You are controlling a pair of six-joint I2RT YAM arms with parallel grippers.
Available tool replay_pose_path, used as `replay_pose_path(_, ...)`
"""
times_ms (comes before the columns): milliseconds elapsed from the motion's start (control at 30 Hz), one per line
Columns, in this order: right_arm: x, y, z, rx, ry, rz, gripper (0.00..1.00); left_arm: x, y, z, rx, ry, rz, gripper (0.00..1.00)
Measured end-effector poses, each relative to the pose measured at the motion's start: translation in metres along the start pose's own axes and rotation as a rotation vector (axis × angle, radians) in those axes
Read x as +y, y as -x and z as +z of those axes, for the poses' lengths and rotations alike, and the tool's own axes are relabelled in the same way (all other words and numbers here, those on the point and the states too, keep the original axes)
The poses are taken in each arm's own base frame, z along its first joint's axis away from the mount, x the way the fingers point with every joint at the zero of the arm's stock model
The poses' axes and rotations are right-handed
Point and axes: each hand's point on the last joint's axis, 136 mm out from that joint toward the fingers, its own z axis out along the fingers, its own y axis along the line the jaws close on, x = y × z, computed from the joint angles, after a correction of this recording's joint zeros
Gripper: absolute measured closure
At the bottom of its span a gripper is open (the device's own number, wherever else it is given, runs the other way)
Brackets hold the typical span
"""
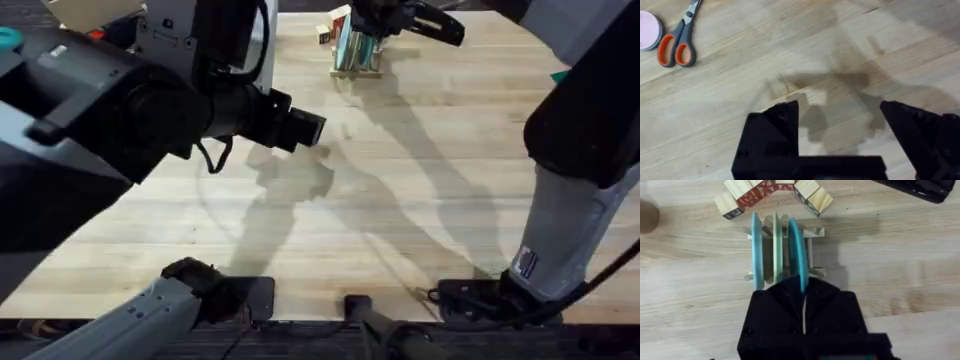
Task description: Pick up the plates from the table one by one and place each into a slot on the dish rack.
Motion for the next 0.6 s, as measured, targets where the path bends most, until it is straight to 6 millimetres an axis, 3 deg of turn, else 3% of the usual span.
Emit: replay_pose_path(600,0.0003,0.0002,-0.0001,-0.001,0.001,0.0,0.947,0.0,-0.0001,0.0,0.0,0.0,0.0,0.006)
